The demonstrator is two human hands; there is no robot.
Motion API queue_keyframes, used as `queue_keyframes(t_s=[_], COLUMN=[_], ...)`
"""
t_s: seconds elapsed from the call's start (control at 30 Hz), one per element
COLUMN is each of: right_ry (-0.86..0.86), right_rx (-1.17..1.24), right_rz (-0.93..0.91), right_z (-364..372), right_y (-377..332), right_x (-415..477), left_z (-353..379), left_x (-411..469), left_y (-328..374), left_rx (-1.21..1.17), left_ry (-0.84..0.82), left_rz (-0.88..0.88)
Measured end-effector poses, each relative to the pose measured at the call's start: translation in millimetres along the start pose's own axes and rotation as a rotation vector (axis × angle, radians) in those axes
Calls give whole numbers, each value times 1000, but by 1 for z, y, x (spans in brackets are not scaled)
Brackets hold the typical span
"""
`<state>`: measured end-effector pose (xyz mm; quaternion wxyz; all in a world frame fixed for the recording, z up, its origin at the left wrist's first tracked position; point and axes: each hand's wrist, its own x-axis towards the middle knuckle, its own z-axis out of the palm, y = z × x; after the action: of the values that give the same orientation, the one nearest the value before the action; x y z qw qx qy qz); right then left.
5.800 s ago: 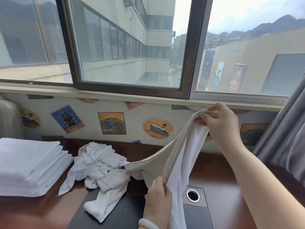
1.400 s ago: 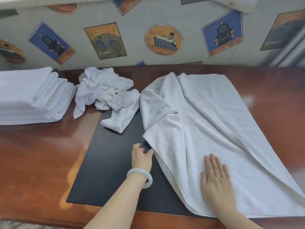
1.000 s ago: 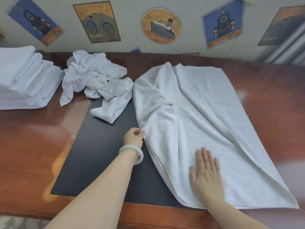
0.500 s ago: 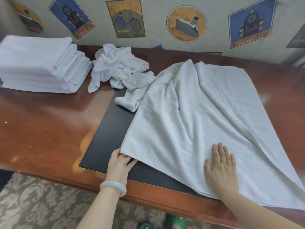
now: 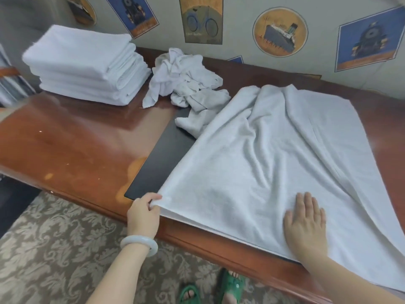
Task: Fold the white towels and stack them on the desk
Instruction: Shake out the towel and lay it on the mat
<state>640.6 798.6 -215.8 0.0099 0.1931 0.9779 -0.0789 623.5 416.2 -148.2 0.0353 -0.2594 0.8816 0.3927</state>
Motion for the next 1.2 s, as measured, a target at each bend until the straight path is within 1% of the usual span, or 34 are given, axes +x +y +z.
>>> queue_keyframes(t_s=[0.07,0.13,0.23,0.3,0.4,0.5,0.57,0.6,0.63,0.67,0.7,0.73,0.77,0.8,0.83,0.87,0.9,0.97,1.1,1.2], right_ry=[-4,-1,-15,-15,-8,-31,-68,-105,-125,-110,-68,-39,-69,-147,-232,-273,-293,-291,-211,-138], right_rx=[5,6,11,19,16,32,24,-39,-132,-195,-196,-121,-15,59,88,79,78,112,225,213], right_rz=[-11,-17,-14,-13,-25,-34,-29,-27,-43,-92,-196,-322,-442,-548,-628,-680,-712,-705,-632,-657], right_z=[0,-1,-1,0,0,-1,-5,-12,-22,-33,-42,-51,-58,-60,-59,-54,-47,-37,-28,-25], right_y=[1,0,1,2,3,2,-1,-4,-7,-13,-20,-28,-38,-46,-52,-54,-53,-49,-45,-46], right_x=[0,0,0,0,1,-1,2,5,7,7,4,-5,-19,-36,-52,-63,-70,-73,-74,-74], left_z=[8,7,-5,-6,-2,-3,-4,-3,-1,1,2,3,5,7,8,9,9,6,-1,-5], left_x=[-6,-6,-12,-24,-36,-32,-28,-26,-25,-24,-24,-23,-21,-20,-17,-15,-12,-8,-3,-3], left_y=[-14,-14,-18,-28,-45,-47,-45,-45,-44,-43,-41,-38,-36,-35,-35,-35,-37,-39,-40,-38], left_rx=[23,-34,-152,-183,-213,-165,-37,78,206,313,377,407,424,439,447,448,440,416,346,323], left_ry=[-38,-33,38,76,83,18,-81,-100,-82,-43,-15,-17,-40,-79,-131,-182,-221,-273,-339,-378], left_rz=[-11,2,34,6,-25,31,122,186,261,360,472,581,683,765,821,843,841,795,740,725])
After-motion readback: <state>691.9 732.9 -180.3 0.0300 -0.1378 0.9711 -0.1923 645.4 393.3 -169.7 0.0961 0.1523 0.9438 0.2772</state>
